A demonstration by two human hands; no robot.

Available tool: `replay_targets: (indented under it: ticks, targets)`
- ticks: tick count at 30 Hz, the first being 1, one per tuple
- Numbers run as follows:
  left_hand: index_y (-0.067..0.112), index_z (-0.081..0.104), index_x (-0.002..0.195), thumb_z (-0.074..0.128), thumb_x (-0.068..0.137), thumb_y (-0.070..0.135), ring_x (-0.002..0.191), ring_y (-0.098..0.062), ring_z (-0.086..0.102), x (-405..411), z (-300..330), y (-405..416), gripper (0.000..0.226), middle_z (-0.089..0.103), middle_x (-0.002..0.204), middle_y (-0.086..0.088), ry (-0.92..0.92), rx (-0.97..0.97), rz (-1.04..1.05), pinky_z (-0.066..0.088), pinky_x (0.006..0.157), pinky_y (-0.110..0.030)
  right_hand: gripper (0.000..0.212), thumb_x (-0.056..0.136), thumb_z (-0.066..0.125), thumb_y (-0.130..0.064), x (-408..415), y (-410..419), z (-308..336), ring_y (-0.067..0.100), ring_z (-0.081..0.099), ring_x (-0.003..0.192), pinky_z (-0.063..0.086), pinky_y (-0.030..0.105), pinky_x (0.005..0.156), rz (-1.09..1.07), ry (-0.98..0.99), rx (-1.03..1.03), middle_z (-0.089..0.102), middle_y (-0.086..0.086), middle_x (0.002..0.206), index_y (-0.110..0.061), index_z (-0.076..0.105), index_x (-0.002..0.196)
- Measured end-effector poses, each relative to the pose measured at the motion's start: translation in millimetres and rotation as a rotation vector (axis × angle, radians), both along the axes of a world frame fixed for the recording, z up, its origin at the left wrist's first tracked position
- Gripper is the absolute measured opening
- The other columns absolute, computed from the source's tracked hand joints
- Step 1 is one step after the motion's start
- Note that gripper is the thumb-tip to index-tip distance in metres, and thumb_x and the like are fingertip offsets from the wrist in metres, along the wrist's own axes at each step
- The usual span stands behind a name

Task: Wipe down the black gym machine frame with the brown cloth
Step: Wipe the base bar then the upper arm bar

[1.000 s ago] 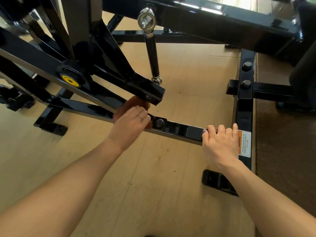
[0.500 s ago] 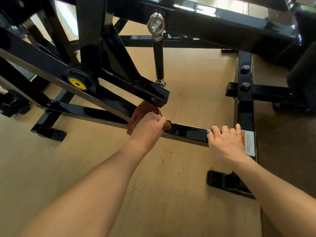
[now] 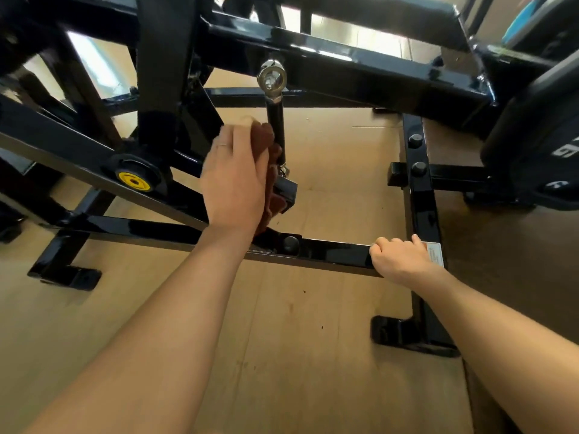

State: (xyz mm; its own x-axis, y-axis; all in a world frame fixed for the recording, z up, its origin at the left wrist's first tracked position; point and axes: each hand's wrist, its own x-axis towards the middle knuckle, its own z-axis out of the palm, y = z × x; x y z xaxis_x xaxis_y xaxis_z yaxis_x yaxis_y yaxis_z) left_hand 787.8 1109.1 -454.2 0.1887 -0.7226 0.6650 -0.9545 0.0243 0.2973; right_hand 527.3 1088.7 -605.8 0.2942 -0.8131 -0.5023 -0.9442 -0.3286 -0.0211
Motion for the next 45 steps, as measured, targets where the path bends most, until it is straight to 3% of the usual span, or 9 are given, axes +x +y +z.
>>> replay_targets:
  ticks: [4,6,11,14,23,27,32,39,45]
  targets:
    - [0.01,0.052,0.135,0.054,0.099,0.024,0.116,-0.034,0.061,8,24,-26,0.038,0.059,0.131,-0.018,-0.219,-0.205,-0.009,0.052,0.1,-0.046,0.029,0.106,0.032,-0.038,-7,-1,-5,0.027,0.055,0.126,0.007,0.057,0.126,-0.189,-0.136,0.027,0.062,0.0,0.126,-0.026,0.052,0.124]
    - [0.013,0.048,0.138,0.061,0.096,0.022,0.125,-0.034,0.056,12,22,-30,0.045,0.055,0.138,-0.017,-0.355,-0.037,0.022,0.046,0.109,-0.045,0.033,0.107,0.038,-0.036,0,-3,9,0.027,0.056,0.125,0.008,0.055,0.127,-0.308,-0.254,0.087,0.064,0.002,0.126,-0.023,0.049,0.135]
    - [0.015,0.047,0.14,0.074,0.088,0.032,0.14,-0.031,0.041,6,-26,-13,0.061,0.05,0.144,-0.012,-0.856,0.5,0.147,0.022,0.124,-0.044,0.046,0.105,0.047,-0.019,62,-18,59,0.025,0.064,0.108,0.058,0.037,0.088,-0.474,-0.921,0.094,0.054,0.0,0.14,-0.025,0.041,0.15]
    - [0.015,0.053,0.137,0.066,0.095,0.032,0.133,-0.028,0.05,-10,-30,-17,0.047,0.058,0.138,-0.009,-0.606,0.476,0.126,0.034,0.117,-0.041,0.036,0.106,0.044,-0.014,91,-27,96,0.014,0.057,0.113,0.042,0.015,0.072,-0.554,-1.238,0.066,0.058,-0.004,0.132,-0.023,0.052,0.14]
    - [0.024,0.057,0.128,0.05,0.107,0.027,0.111,-0.009,0.063,-31,-14,-11,0.023,0.066,0.121,0.007,0.423,0.502,-0.021,0.05,0.1,-0.03,0.044,0.111,0.039,-0.026,134,-3,110,0.004,0.05,0.126,0.045,0.026,0.105,-0.545,-1.761,0.446,0.051,-0.015,0.14,-0.044,0.04,0.152]
    - [0.023,0.059,0.125,0.046,0.108,0.035,0.103,-0.006,0.066,-35,5,-10,0.024,0.068,0.113,0.007,0.901,0.444,0.039,0.051,0.094,-0.028,0.047,0.108,0.041,-0.041,141,4,100,0.011,0.04,0.141,0.043,0.046,0.116,-0.393,-1.707,0.352,0.043,-0.015,0.148,-0.05,0.032,0.154]
    - [0.03,0.05,0.137,0.042,0.107,0.045,0.117,-0.012,0.061,-26,20,3,0.035,0.063,0.125,0.006,1.103,0.494,0.108,0.048,0.101,-0.033,0.063,0.106,0.026,-0.055,153,-5,93,0.031,0.011,0.156,0.019,0.055,0.125,0.062,-1.068,-0.151,0.013,-0.003,0.171,-0.042,-0.002,0.161]
    - [0.023,0.042,0.151,0.042,0.108,0.04,0.123,-0.014,0.056,7,48,38,0.047,0.056,0.14,0.0,0.224,0.554,0.289,0.044,0.096,-0.024,0.07,0.105,0.039,-0.051,168,-21,75,0.043,0.028,0.146,0.034,0.057,0.113,0.242,-0.759,-0.454,0.023,0.01,0.165,-0.039,0.001,0.162]
    - [0.04,0.006,0.162,0.052,0.105,0.03,0.147,-0.016,0.035,53,68,34,0.074,0.023,0.166,0.01,0.267,0.328,0.315,0.038,0.116,-0.041,0.055,0.106,0.047,-0.034,176,-11,88,0.035,0.05,0.129,0.052,0.051,0.102,0.089,-1.03,-0.405,0.043,0.015,0.147,-0.026,0.031,0.159]
